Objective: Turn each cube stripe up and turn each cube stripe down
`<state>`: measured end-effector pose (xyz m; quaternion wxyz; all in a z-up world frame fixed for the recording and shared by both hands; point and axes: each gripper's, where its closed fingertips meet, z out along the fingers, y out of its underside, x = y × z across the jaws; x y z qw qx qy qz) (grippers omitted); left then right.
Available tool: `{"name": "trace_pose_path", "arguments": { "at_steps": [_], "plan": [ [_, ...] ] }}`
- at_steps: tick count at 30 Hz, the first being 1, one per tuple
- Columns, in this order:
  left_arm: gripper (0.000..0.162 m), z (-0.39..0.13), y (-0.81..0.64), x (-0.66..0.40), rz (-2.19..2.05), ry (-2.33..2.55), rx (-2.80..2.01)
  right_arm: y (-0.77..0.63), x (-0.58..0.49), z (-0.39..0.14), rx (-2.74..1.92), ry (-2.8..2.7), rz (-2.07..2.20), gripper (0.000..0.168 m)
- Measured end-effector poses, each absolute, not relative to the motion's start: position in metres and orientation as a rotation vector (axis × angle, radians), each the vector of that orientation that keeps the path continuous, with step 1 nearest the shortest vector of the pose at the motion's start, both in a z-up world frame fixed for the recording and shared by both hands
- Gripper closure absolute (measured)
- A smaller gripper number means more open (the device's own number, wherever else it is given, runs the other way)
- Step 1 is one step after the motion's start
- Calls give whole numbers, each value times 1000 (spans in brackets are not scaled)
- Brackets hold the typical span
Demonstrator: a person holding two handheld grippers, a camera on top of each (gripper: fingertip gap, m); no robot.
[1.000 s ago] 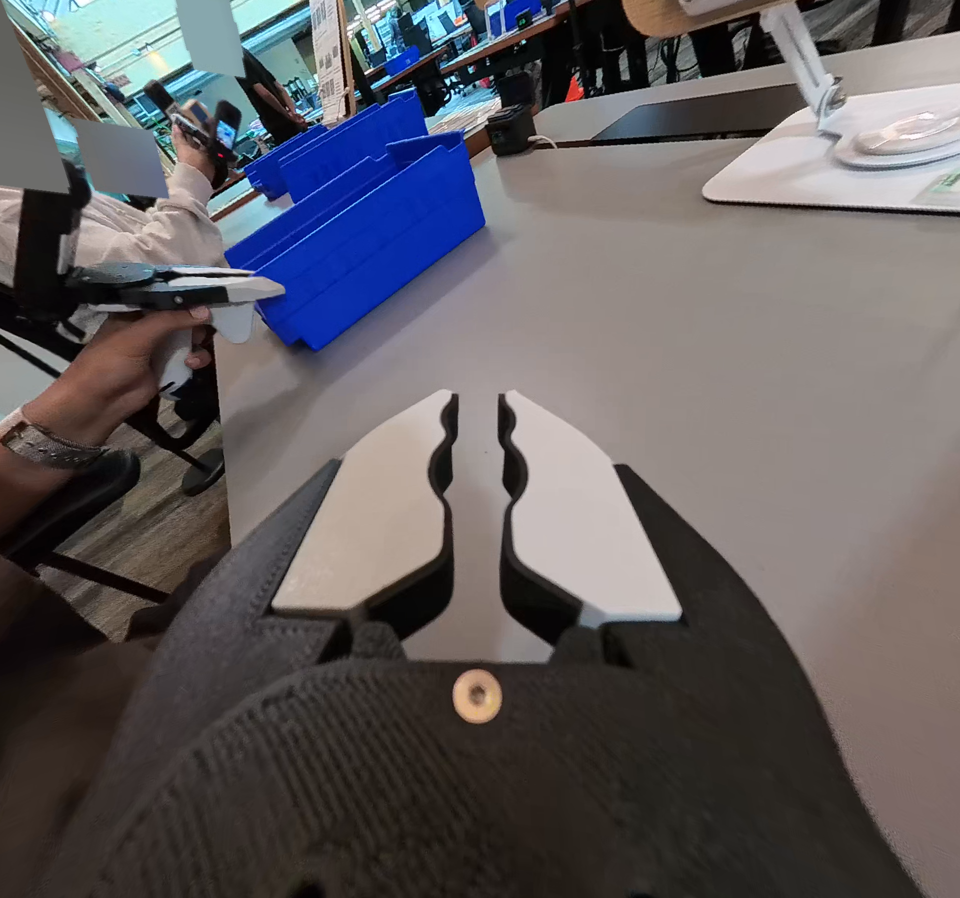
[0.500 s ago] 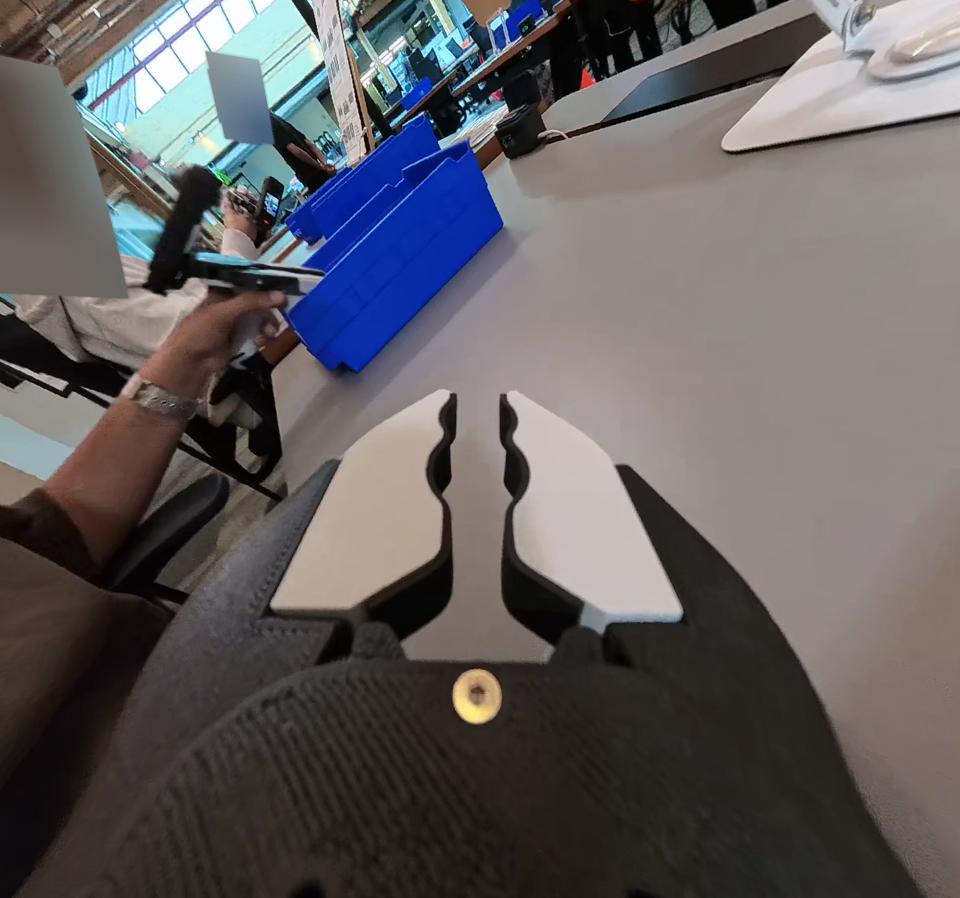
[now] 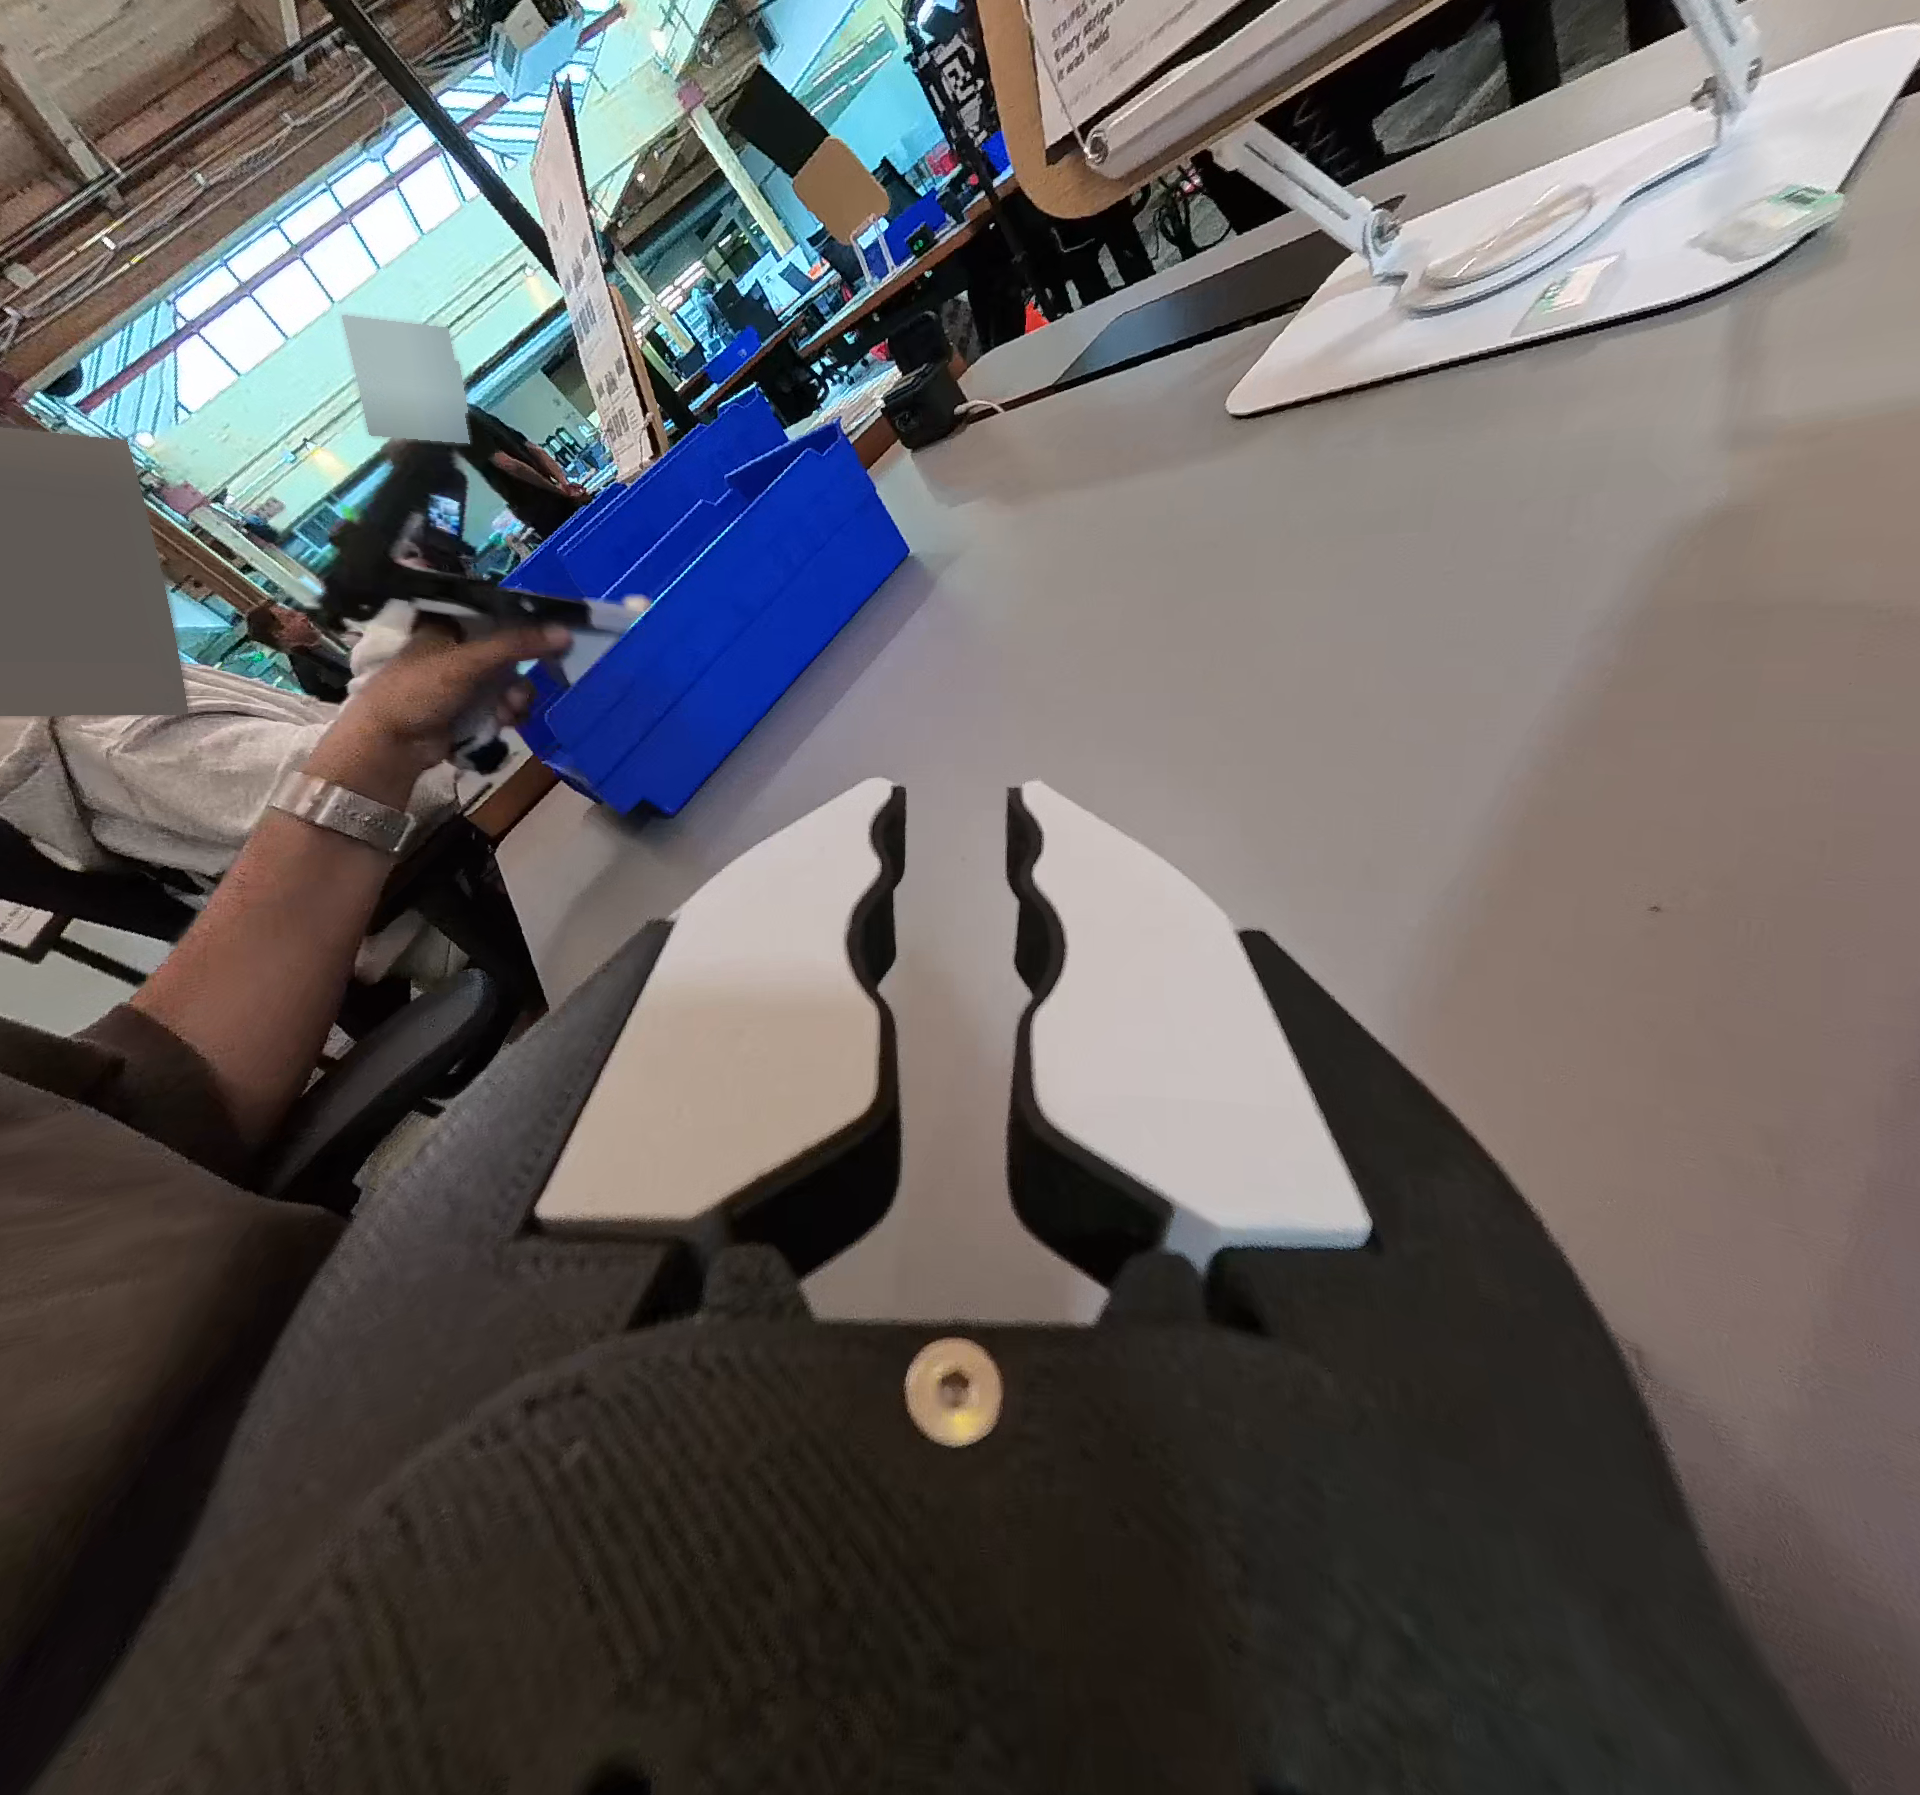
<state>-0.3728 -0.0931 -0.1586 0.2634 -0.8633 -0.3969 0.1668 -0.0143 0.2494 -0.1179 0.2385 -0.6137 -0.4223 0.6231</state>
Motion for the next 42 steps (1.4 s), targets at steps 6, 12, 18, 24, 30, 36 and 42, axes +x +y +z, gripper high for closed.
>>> {"name": "trace_pose_path", "arguments": {
  "at_steps": [6, 12, 18, 24, 30, 36, 42],
  "plan": [
    [116, 7, -3, -309, -34, -666, -1597, 246, -12, -121, -1695, -1170, 1712, 147],
    [116, 57, 76, -168, -1207, -351, -1080, 224, -17, -120, -1588, -1311, 1618, 125],
    [117, -35, 144, -84, -1504, -355, -1105, 176, -14, -90, -1346, -1372, 1782, 89],
    [117, -52, 163, -51, -1489, -340, -1127, 170, -20, -89, -1440, -1293, 1843, 83],
    [117, -61, 166, -37, -1326, -258, -1241, 169, -16, -79, -1564, -1094, 2176, 113],
    [117, -63, 165, -35, -1351, -272, -1225, 164, -18, -78, -1564, -1083, 2261, 114],
    [117, -68, 168, -27, -1356, -259, -1253, 160, -18, -80, -1550, -1141, 2227, 128]
  ]
}}
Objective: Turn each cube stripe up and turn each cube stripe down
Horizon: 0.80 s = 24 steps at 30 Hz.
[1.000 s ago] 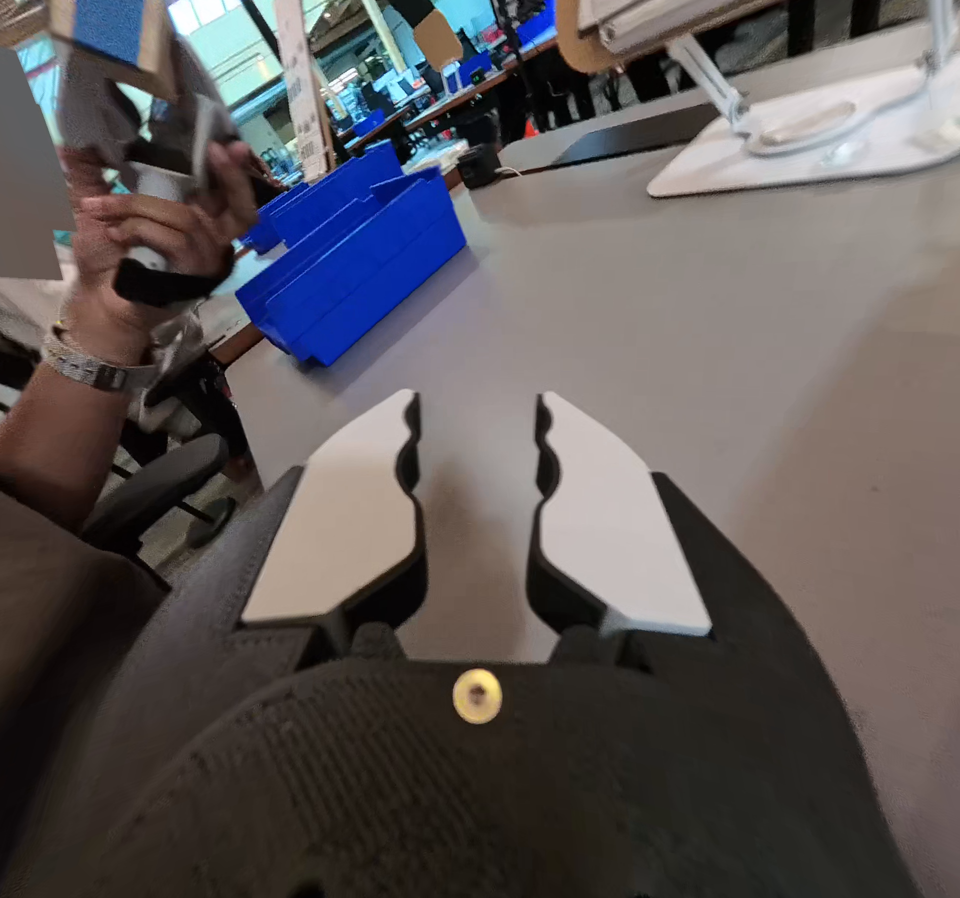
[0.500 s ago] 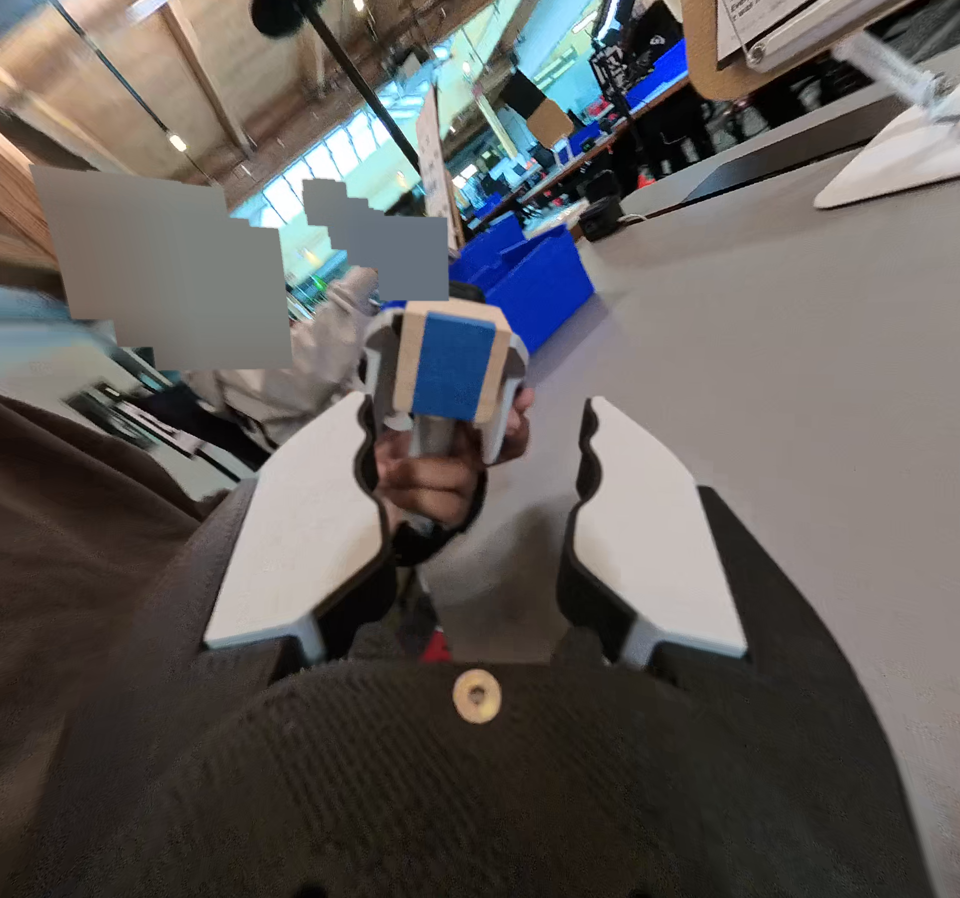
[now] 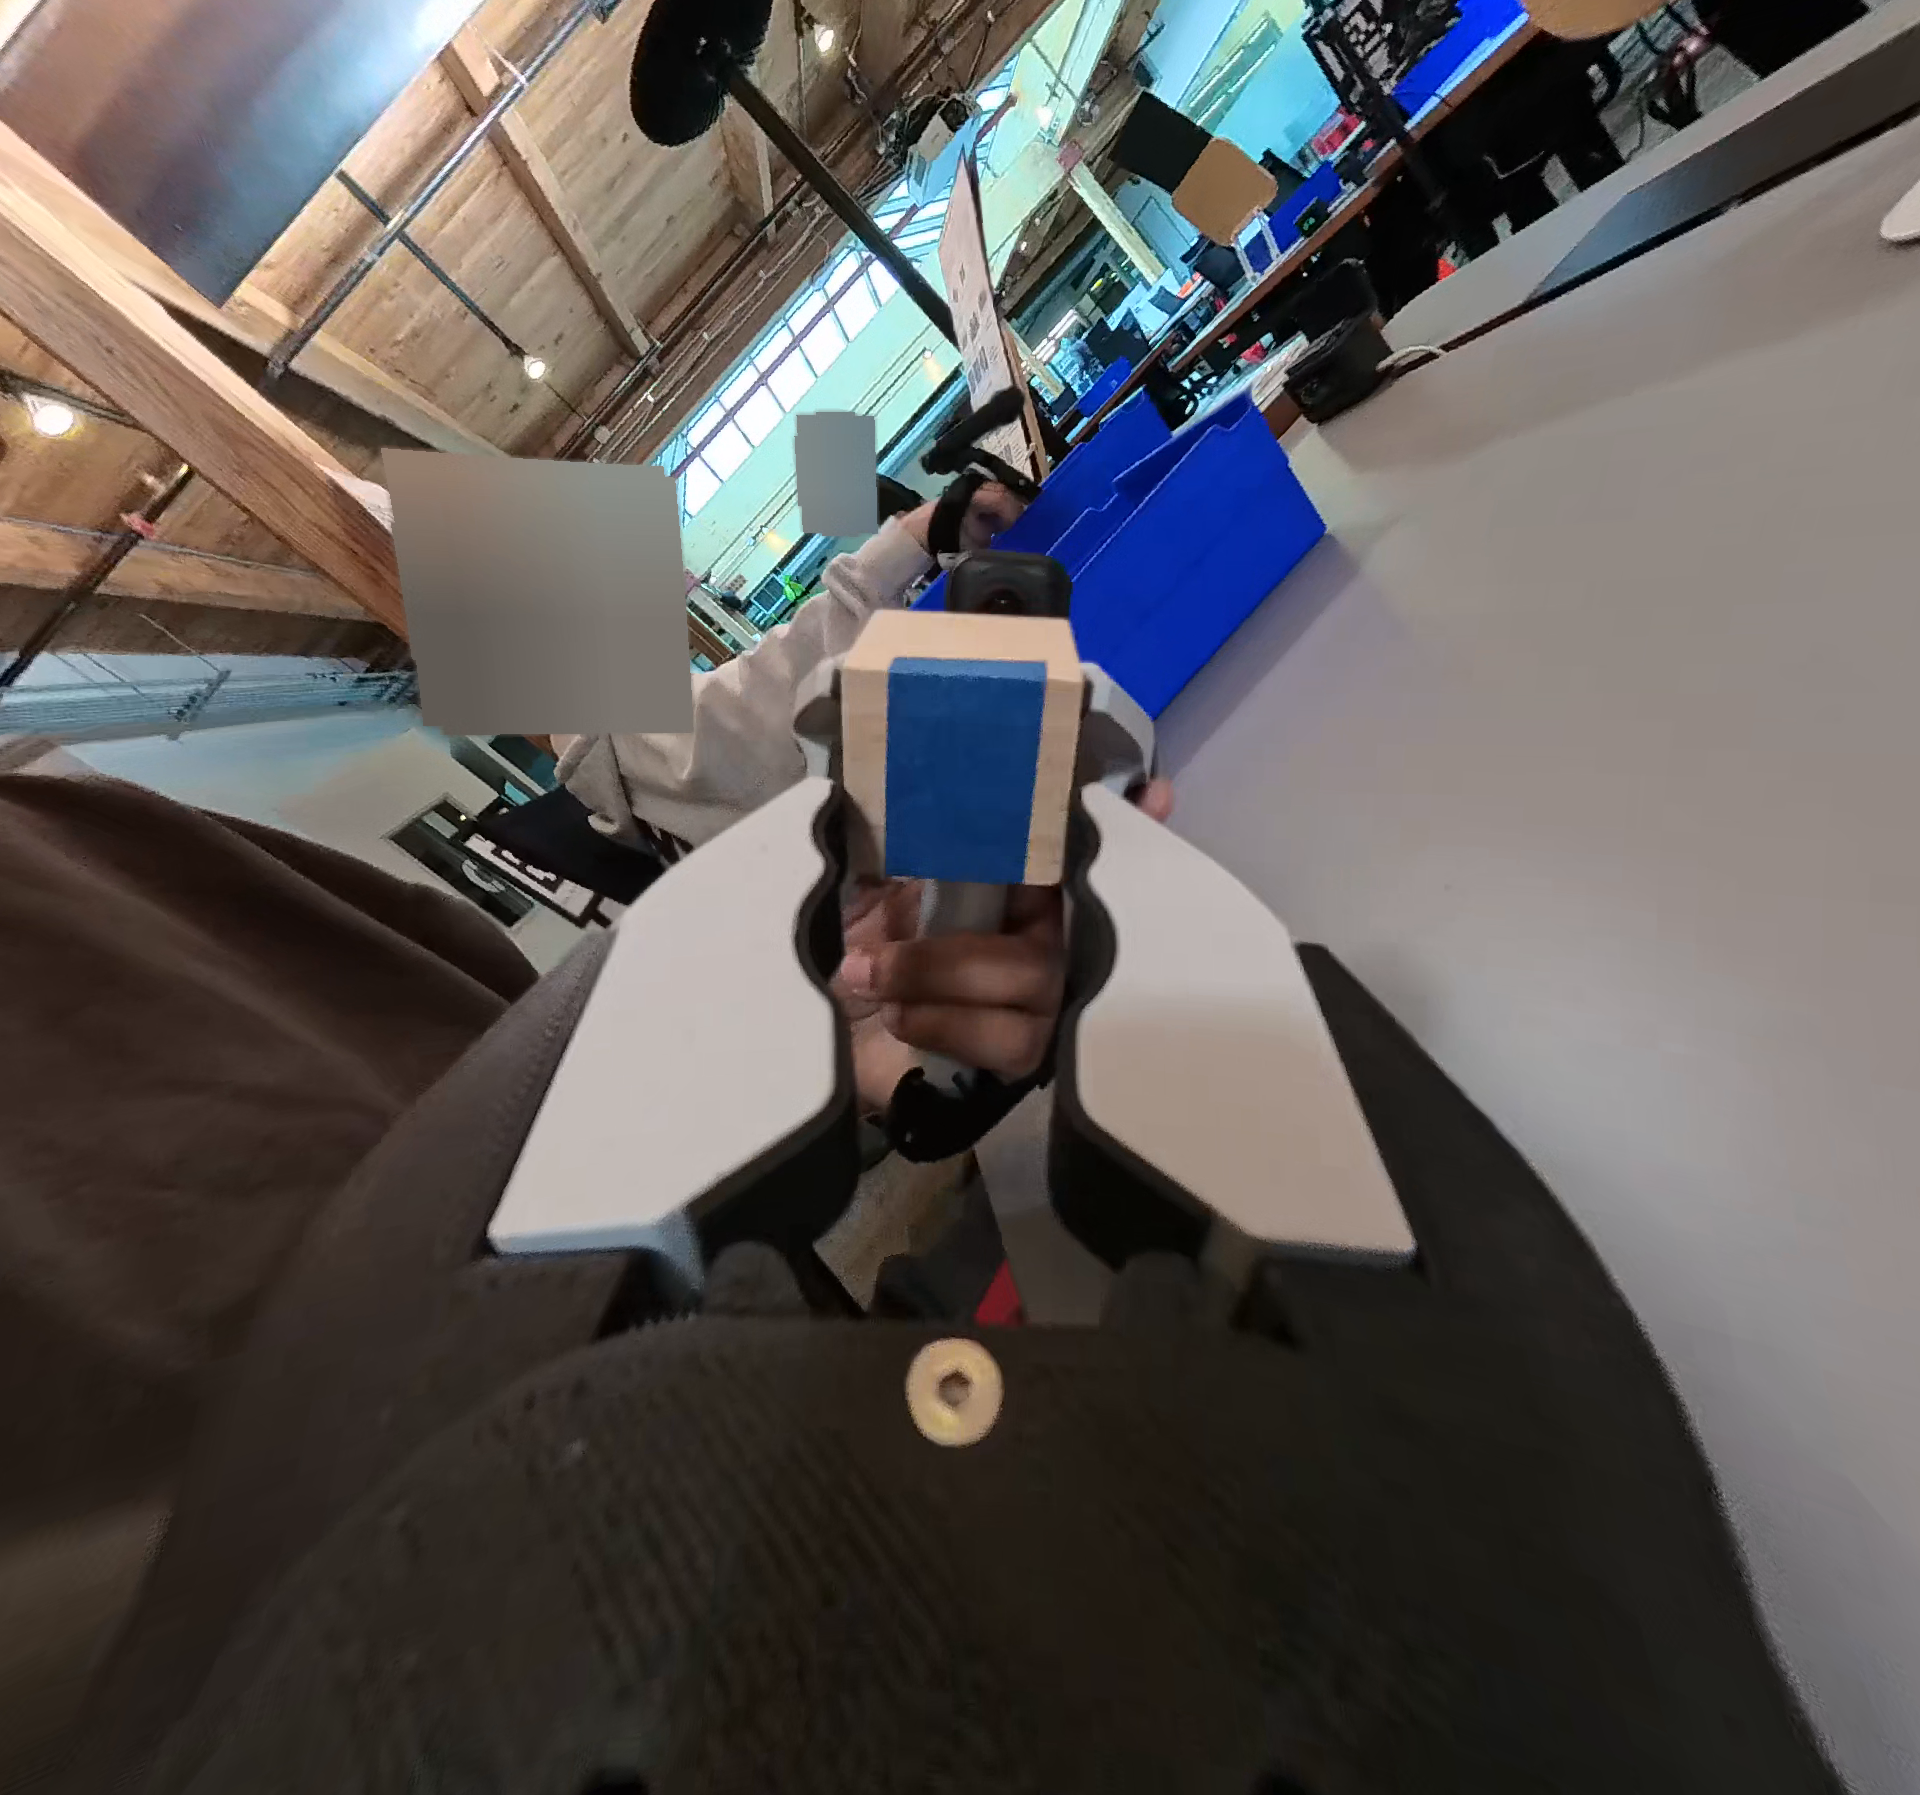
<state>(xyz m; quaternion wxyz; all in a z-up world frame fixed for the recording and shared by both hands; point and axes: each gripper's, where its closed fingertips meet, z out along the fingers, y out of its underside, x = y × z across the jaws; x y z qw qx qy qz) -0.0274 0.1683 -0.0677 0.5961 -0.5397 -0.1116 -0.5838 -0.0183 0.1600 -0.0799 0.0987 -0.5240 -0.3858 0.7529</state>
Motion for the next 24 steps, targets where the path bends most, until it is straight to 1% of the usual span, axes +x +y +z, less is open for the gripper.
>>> {"name": "trace_pose_path", "arguments": {
  "at_steps": [22, 24],
  "plan": [
    [118, -77, 167, -13, -1370, -220, -1321, 174, -13, -77, -1526, -1120, 2223, 128],
    [118, -78, 168, -15, -1354, -233, -1324, 177, -15, -79, -1543, -1108, 2198, 125]
  ]
}}
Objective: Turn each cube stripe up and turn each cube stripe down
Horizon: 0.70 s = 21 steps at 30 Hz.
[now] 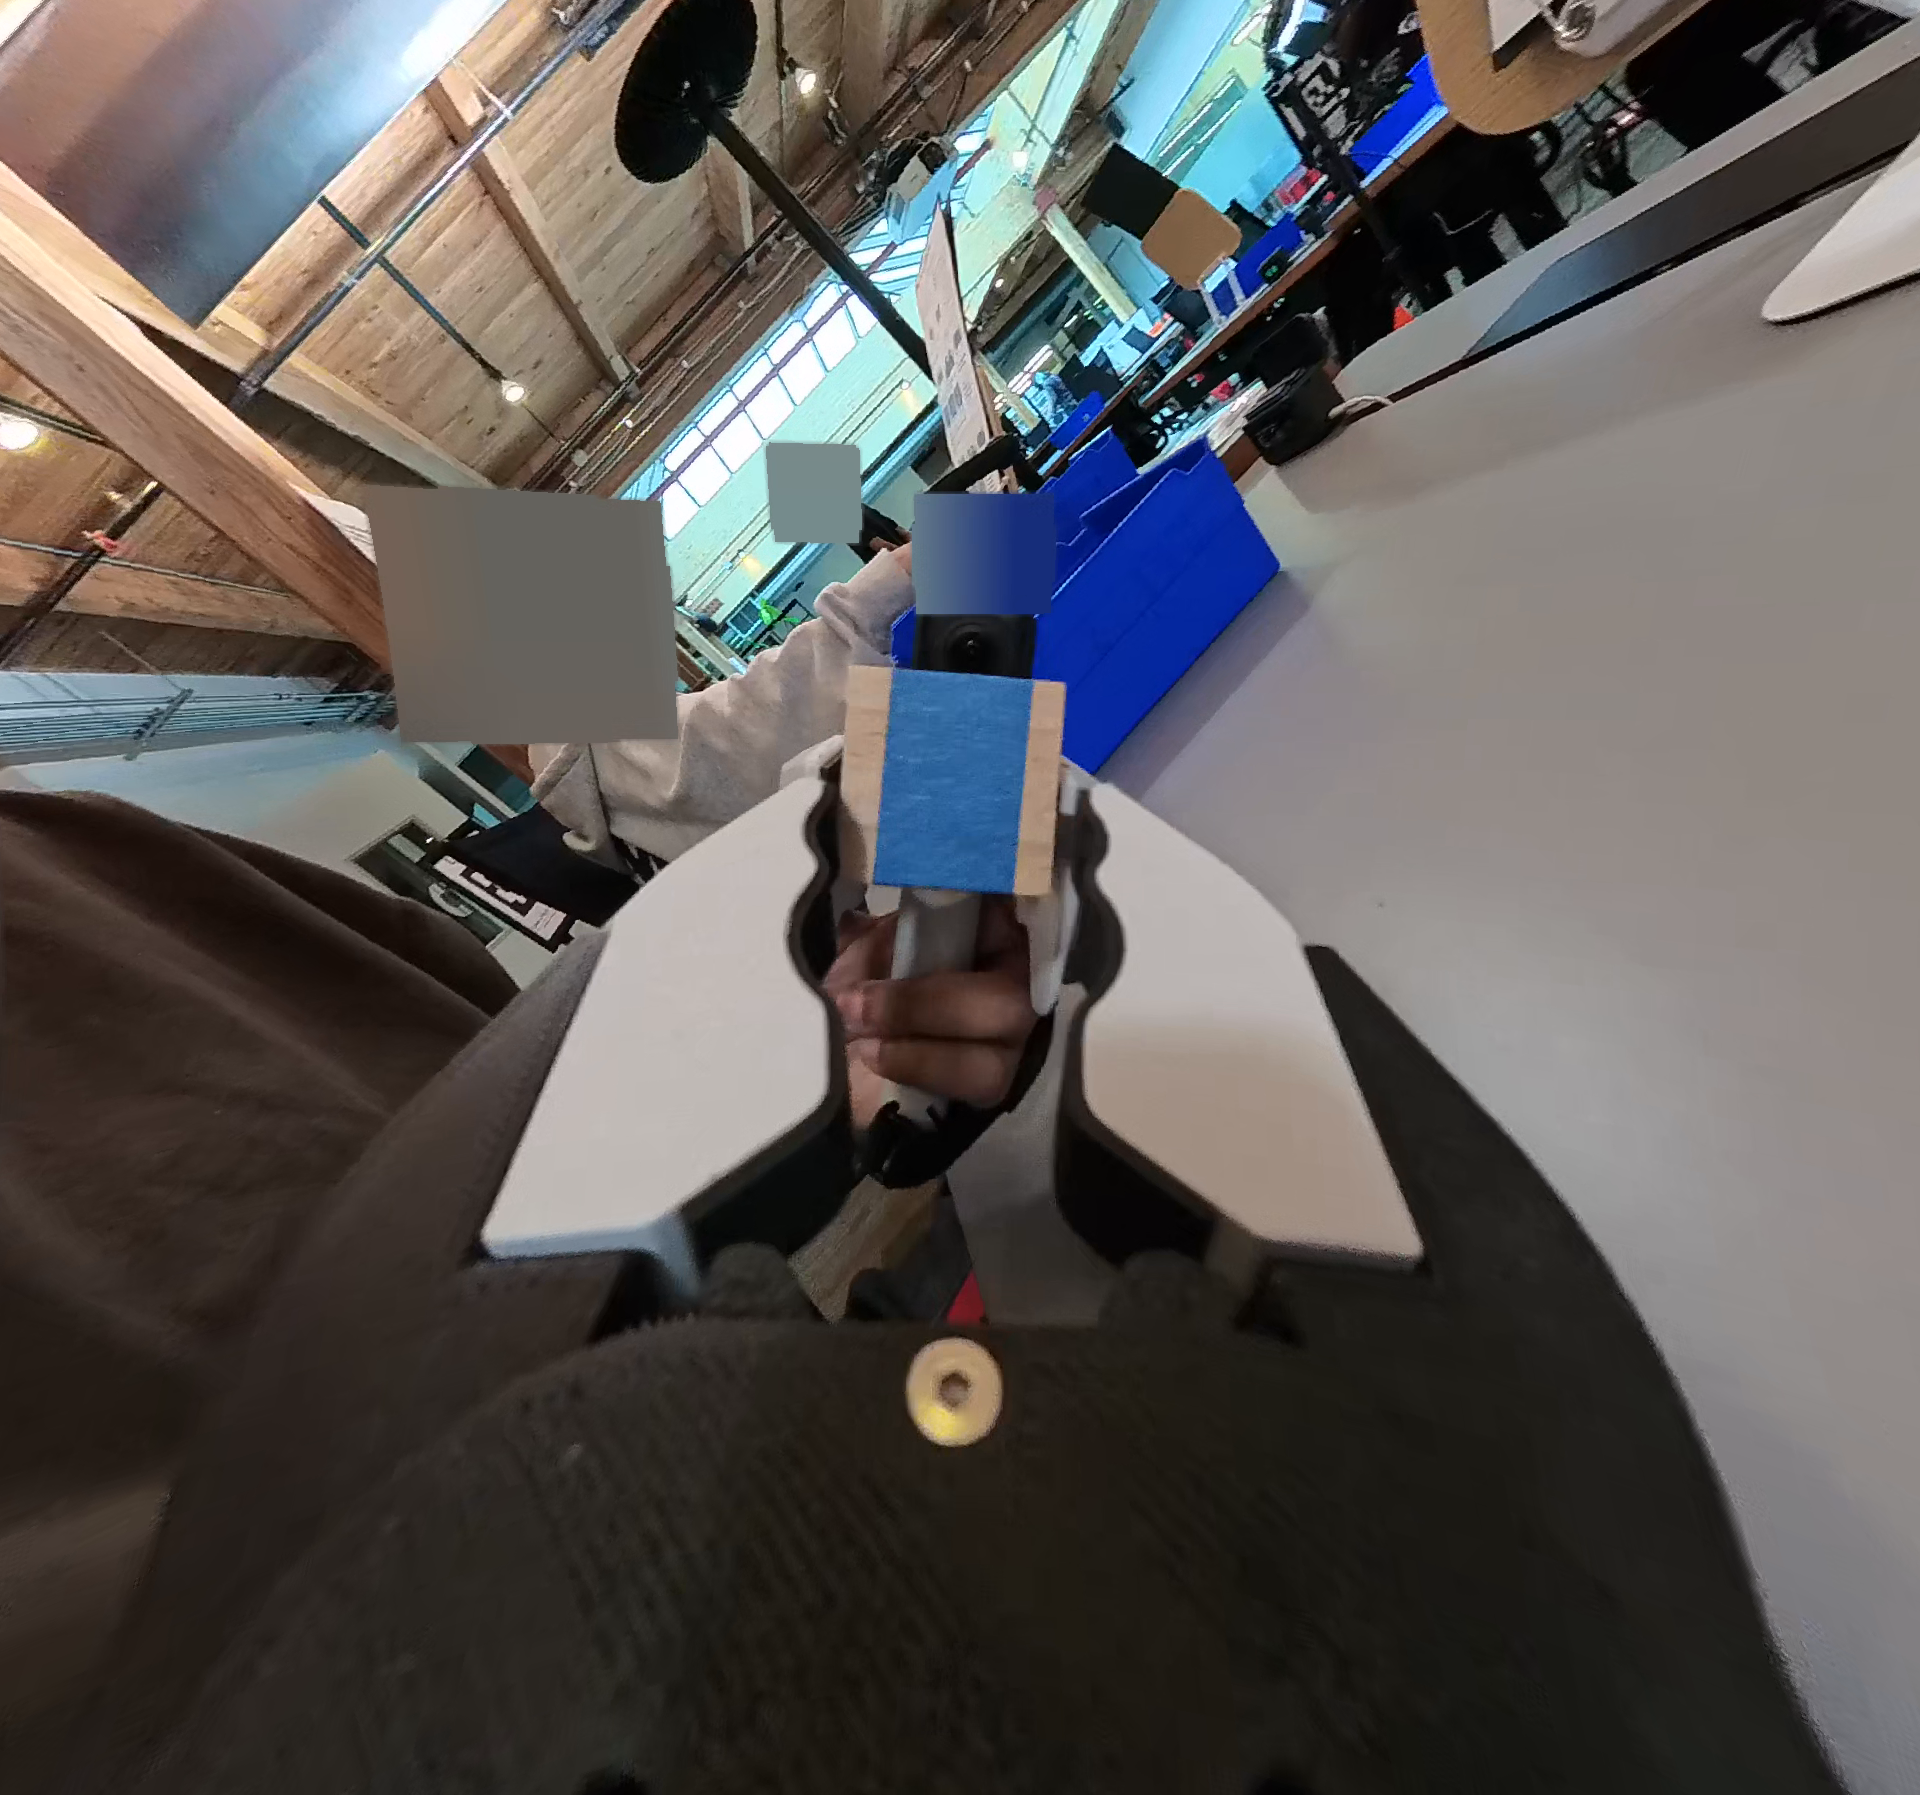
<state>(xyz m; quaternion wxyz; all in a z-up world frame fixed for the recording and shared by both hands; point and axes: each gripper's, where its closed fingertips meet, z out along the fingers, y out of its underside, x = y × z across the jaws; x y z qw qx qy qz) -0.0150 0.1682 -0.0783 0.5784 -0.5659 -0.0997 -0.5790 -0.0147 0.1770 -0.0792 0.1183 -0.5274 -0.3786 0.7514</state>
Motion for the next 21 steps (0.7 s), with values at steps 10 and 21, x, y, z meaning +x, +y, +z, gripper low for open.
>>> {"name": "trace_pose_path", "arguments": {
  "at_steps": [10, 21],
  "plan": [
    [118, -82, 171, -13, -1285, -221, -1373, 174, -16, -84, -1581, -1117, 2218, 127],
    [118, -80, 170, -11, -1275, -196, -1376, 173, -15, -82, -1553, -1146, 2208, 127]
  ]
}}
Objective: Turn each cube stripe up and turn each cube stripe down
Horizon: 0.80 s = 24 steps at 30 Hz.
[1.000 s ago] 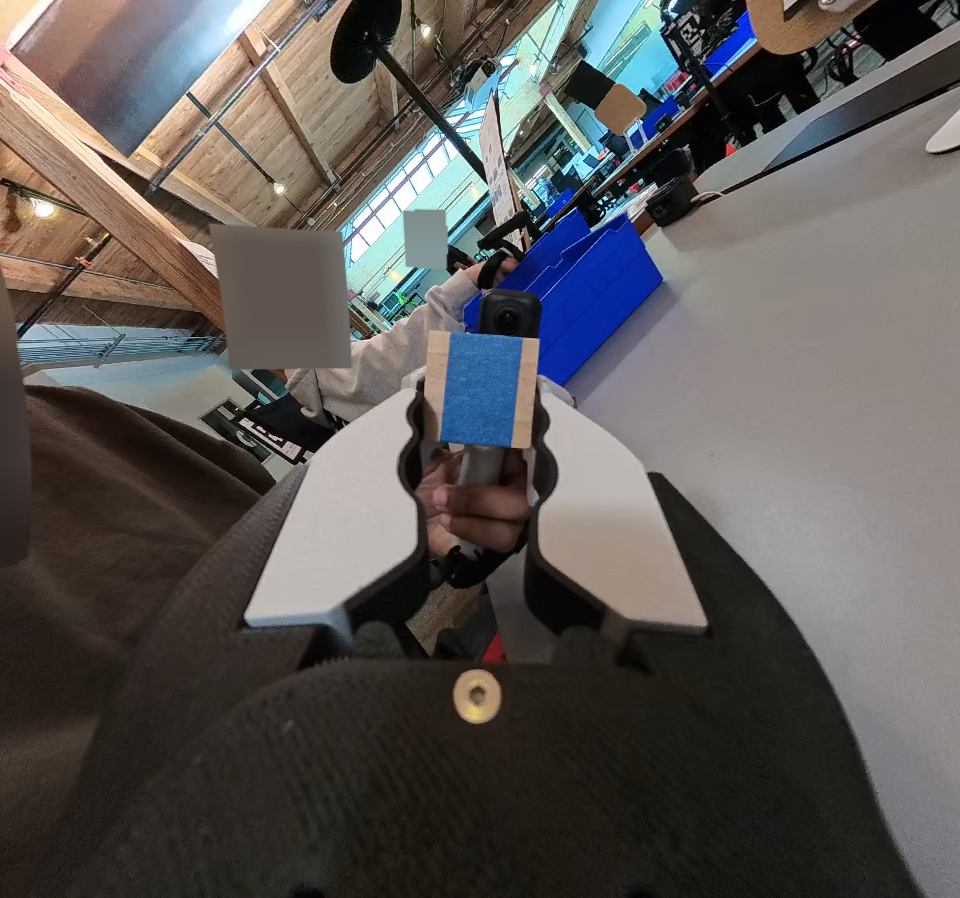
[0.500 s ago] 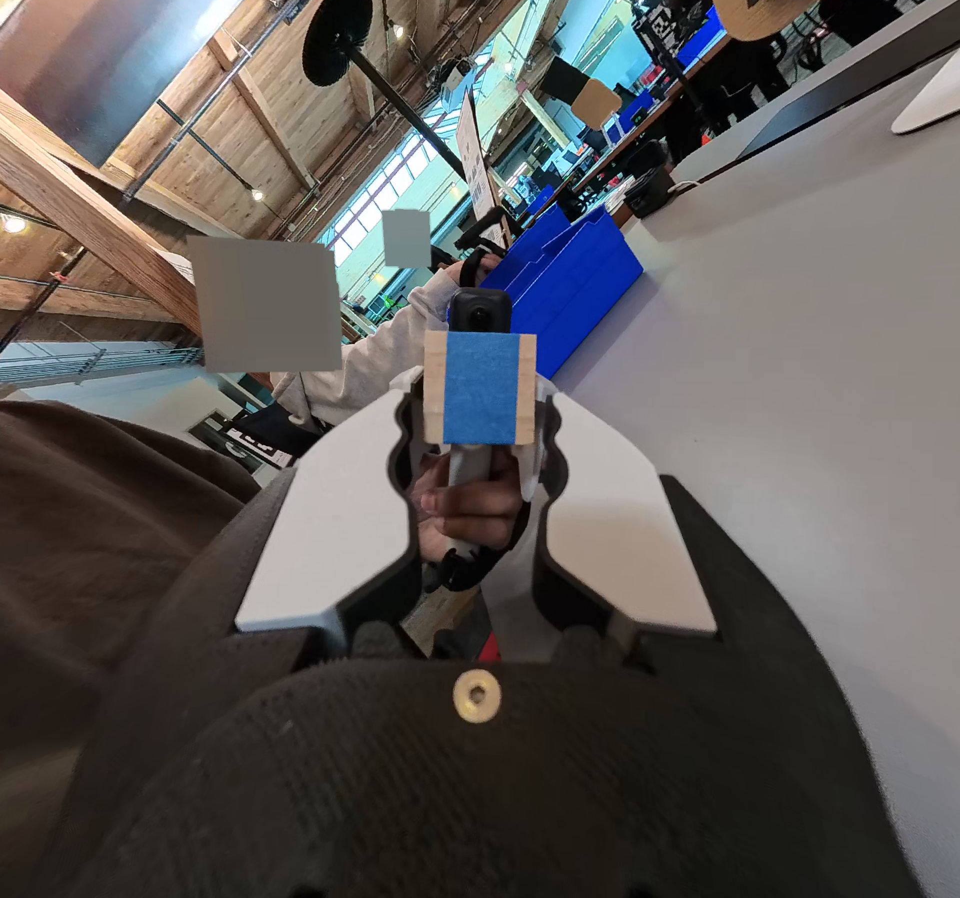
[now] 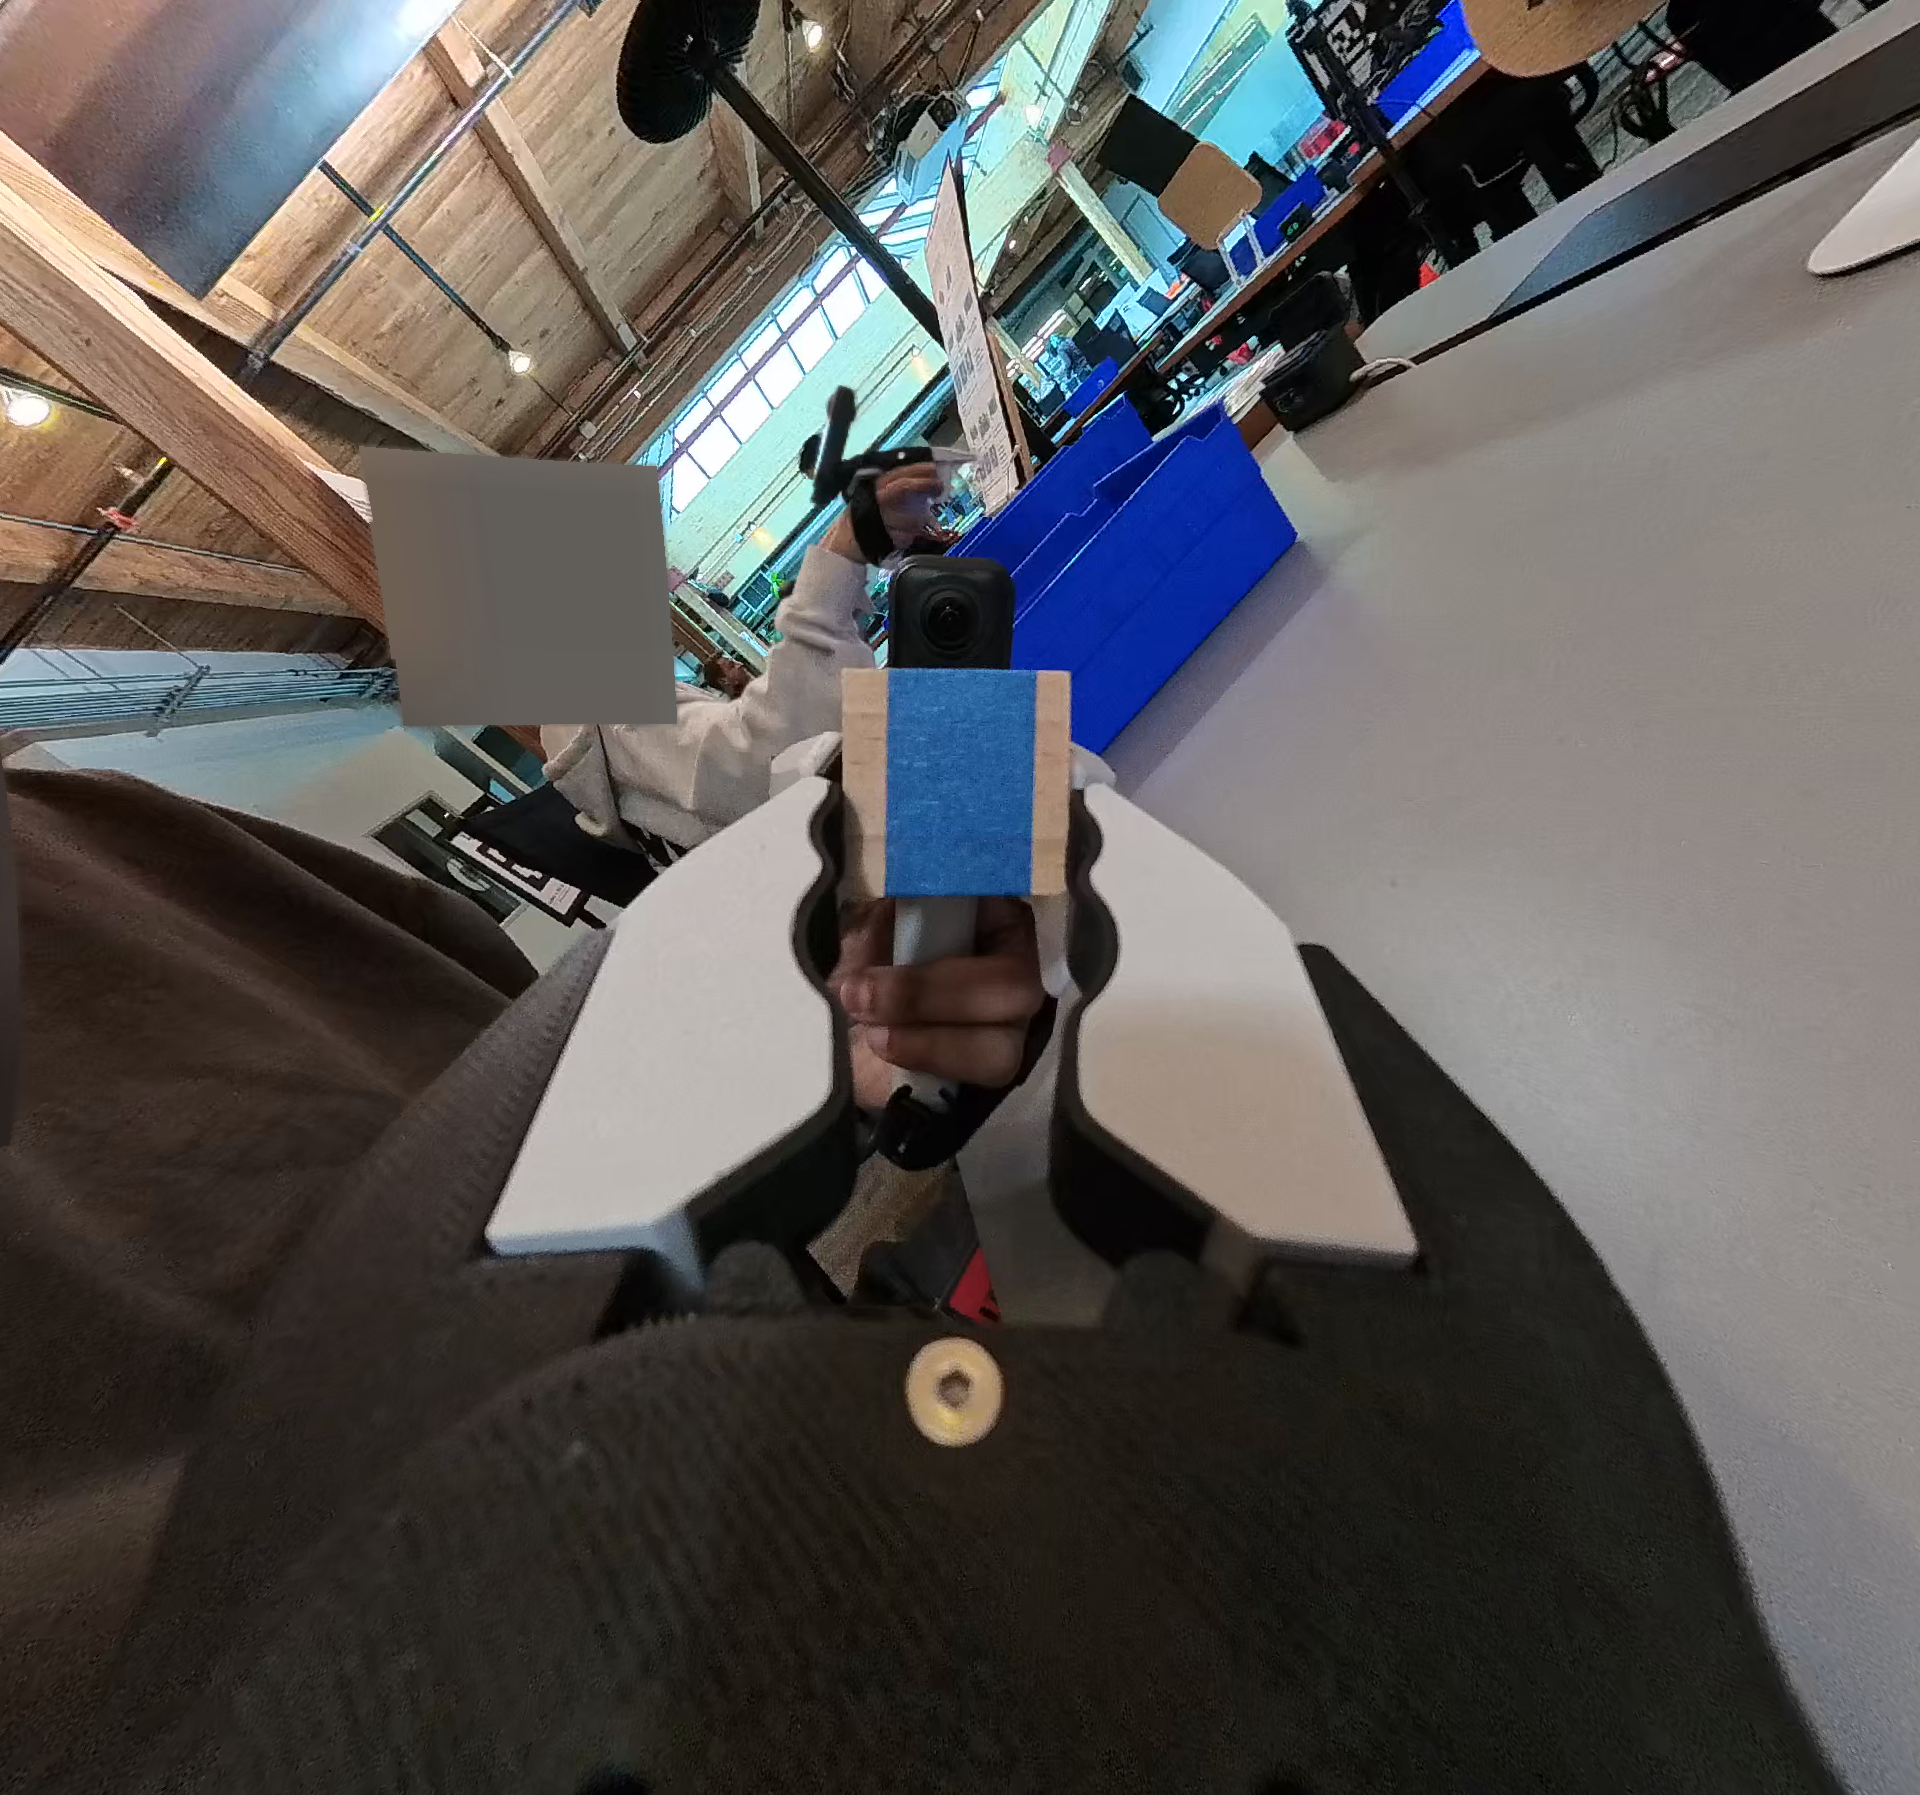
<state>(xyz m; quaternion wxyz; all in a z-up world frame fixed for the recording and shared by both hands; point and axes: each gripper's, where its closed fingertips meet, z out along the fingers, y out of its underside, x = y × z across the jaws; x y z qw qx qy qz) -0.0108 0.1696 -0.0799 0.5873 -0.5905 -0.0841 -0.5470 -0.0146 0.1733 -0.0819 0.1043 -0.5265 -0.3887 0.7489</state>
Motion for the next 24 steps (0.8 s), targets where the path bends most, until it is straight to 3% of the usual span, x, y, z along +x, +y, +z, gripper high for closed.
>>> {"name": "trace_pose_path", "arguments": {
  "at_steps": [24],
  "plan": [
    [118, -81, 171, -14, -1296, -225, -1371, 181, -13, -80, -1526, -1131, 2165, 127]
  ]
}}
